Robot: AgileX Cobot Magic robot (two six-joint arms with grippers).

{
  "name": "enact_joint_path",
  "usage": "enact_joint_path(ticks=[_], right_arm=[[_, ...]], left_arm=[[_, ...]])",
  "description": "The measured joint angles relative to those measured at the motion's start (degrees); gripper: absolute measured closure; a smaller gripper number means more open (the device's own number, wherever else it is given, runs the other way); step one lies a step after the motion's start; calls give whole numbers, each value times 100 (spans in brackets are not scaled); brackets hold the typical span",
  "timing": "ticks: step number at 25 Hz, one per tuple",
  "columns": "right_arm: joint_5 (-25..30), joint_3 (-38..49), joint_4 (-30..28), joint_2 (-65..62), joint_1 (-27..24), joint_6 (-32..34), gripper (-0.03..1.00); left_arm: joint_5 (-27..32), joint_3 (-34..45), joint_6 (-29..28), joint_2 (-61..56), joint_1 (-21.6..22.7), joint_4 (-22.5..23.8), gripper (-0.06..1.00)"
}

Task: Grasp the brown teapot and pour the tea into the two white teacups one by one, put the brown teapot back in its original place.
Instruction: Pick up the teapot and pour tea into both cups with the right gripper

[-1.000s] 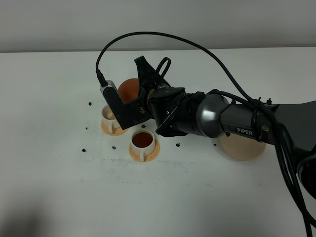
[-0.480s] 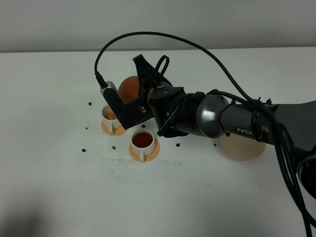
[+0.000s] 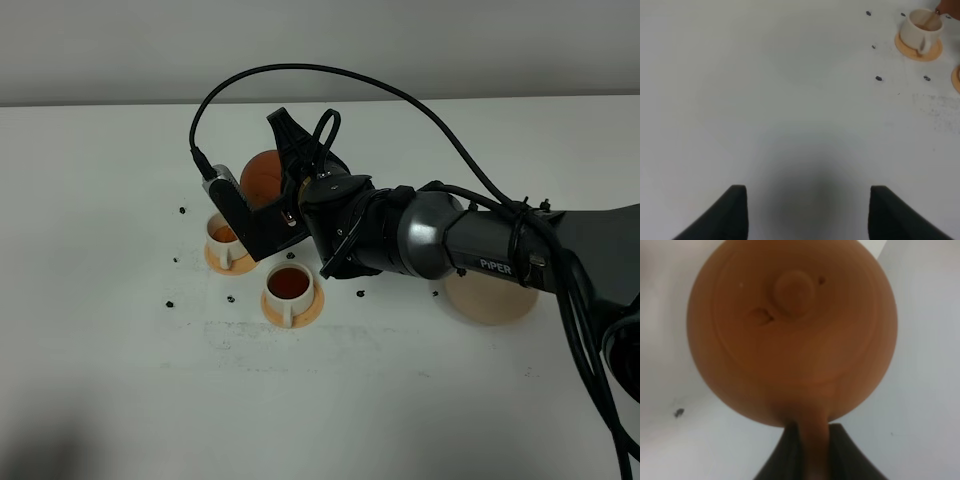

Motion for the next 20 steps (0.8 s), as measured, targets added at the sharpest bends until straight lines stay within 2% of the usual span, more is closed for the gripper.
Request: enact_joint_path(ticks=[20], right_arm=[[67, 0, -359, -16, 61, -1, 88]], left_arm=[[0, 0, 5, 0, 0, 0, 44]])
